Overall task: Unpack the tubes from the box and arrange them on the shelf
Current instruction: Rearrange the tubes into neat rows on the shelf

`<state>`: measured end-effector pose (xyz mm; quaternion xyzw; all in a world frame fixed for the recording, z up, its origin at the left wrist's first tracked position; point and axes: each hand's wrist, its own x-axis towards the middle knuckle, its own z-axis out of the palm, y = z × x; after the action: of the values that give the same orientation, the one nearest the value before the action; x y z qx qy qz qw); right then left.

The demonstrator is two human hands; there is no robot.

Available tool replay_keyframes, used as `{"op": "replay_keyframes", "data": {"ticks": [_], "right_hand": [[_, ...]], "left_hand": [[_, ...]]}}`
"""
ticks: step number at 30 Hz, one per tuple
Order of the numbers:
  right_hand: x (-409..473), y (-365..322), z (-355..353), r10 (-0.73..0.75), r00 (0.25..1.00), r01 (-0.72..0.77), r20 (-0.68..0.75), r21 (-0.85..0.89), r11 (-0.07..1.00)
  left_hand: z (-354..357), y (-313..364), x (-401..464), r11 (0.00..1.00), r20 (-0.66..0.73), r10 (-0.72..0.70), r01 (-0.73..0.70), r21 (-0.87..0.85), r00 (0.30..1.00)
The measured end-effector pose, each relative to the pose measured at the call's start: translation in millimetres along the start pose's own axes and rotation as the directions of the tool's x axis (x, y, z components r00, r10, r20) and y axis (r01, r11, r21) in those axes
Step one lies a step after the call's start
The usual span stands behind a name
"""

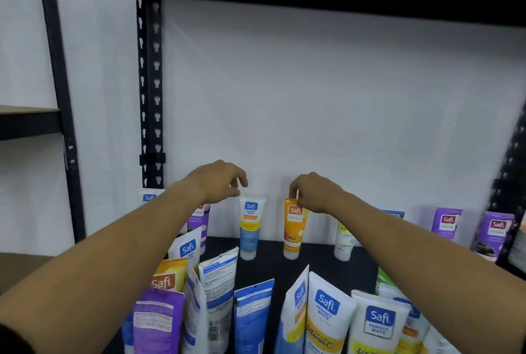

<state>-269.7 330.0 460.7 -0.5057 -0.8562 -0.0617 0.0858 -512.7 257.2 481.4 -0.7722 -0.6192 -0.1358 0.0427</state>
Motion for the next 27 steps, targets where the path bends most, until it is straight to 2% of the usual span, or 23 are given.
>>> {"op": "replay_keyframes", "data": {"ticks": [11,27], "right_hand": [[0,13,1,-0.029,1.0,0.029,-0.001,0.074,0.997],[-4,16,-2,-0.031,1.0,0.031,-0.003,0.105,0.994]], "left_hand": [[12,15,12,0.999,0.088,0.031,-0.032,0.008,0.996],[12,17,7,1.0,0.103,0.014,-0.016,0.02,0.995]]}}
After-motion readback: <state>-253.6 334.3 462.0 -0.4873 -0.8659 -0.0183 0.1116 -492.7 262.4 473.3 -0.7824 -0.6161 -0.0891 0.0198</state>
